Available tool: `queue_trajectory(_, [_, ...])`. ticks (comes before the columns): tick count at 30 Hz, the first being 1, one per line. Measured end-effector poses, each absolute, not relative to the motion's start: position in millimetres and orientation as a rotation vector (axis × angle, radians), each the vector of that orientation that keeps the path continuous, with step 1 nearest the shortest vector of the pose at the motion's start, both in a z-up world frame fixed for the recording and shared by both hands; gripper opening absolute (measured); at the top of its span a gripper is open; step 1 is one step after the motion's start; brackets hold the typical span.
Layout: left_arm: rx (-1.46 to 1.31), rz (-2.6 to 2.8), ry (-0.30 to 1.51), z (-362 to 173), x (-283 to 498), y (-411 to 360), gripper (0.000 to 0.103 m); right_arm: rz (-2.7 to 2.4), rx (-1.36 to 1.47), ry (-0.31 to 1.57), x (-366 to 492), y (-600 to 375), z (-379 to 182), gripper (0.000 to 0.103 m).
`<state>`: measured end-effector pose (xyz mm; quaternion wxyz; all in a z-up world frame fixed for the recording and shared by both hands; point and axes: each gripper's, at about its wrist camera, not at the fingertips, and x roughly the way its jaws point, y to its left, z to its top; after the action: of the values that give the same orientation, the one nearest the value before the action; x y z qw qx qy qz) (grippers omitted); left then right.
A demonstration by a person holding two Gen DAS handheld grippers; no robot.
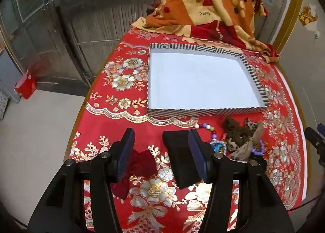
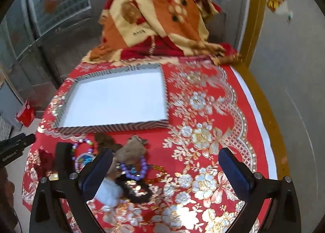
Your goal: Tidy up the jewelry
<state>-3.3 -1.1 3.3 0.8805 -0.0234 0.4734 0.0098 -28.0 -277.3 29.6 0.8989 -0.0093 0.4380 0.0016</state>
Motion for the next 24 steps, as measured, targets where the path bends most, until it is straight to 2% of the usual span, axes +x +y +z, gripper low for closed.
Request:
queue_trajectory(11, [-0.044,0.021,0.977,13,-19,3,0.054,0.026,0.079,0.892,-49,-259,39,0.103])
queue_trajectory(24, [-0.053,0.044,0.916,17,-23,8,0.054,0.039,0.032,0.882,-49,-245,43,0.103])
